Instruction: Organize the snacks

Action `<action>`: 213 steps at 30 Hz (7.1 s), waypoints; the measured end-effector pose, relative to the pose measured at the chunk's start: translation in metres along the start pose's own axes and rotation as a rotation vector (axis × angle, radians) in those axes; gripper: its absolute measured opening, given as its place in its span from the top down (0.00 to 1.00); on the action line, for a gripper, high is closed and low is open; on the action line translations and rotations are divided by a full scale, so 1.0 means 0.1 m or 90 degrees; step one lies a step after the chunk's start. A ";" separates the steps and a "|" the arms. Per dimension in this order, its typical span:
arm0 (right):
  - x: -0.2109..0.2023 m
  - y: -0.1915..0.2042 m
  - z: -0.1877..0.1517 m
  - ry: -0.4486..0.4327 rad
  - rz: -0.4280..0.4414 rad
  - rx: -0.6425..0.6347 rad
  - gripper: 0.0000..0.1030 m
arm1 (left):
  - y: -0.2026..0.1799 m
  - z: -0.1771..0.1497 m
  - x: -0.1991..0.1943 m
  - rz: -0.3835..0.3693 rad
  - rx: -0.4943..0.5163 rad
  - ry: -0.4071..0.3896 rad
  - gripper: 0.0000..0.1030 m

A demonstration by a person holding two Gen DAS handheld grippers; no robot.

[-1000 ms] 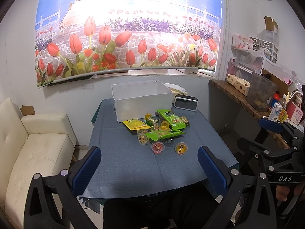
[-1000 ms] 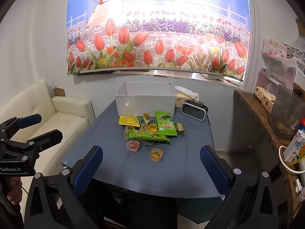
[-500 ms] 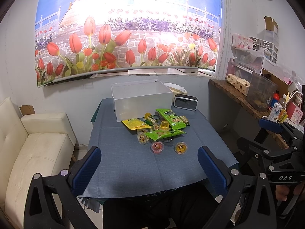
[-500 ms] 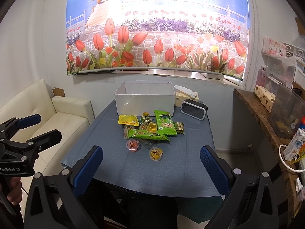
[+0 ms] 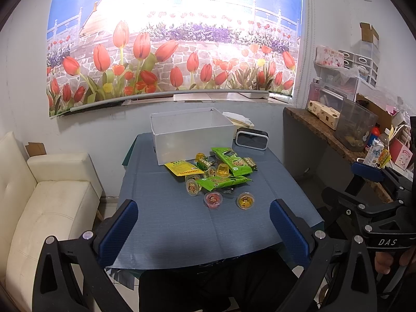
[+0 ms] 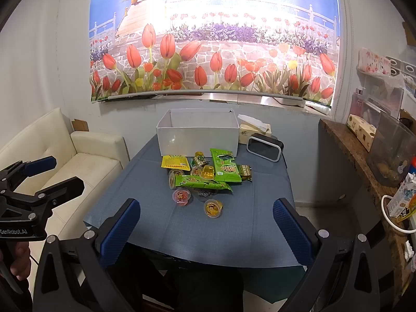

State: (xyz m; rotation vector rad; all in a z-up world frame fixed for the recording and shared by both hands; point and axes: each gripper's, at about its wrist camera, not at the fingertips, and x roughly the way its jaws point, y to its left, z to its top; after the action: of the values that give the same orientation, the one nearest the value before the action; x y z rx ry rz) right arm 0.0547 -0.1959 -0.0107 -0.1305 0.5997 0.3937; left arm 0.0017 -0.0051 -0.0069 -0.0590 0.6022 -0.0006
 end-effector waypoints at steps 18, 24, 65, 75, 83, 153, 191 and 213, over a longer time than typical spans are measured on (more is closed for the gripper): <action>0.33 -0.08 -0.08 -0.025 -0.001 -0.015 0.00 | 0.14 0.00 0.11 0.004 -0.013 -0.016 0.00; 0.99 -0.37 -0.04 0.017 0.062 0.031 0.00 | 0.20 -0.05 0.33 0.001 -0.016 0.002 0.00; 4.13 -0.61 0.46 0.264 0.063 -0.028 0.32 | 0.52 -0.08 1.76 -0.136 -0.036 0.150 0.00; 3.22 -0.84 0.46 0.178 0.086 0.004 0.32 | 0.32 0.15 2.20 -0.191 0.067 0.171 0.00; 2.35 -1.08 0.12 0.128 0.094 0.067 0.32 | -0.09 0.40 2.92 -0.204 0.176 0.201 0.00; 4.29 -0.48 1.99 0.086 0.010 -0.043 0.00 | 1.50 2.05 4.36 0.019 -0.159 0.108 0.00; 2.75 -0.29 -0.72 0.174 -0.021 0.104 0.00 | 0.82 -0.49 2.01 -0.134 -0.066 0.121 0.00; 2.74 -0.28 -0.67 0.161 0.000 0.087 0.52 | 0.55 -0.45 2.49 -0.120 -0.015 0.182 0.00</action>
State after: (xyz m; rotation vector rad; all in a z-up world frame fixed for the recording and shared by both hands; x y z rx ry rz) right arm 0.2372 -0.1486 -0.2220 -0.0494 0.8744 0.3364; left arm 0.1810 0.0427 -0.1882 -0.1406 0.8811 -0.1880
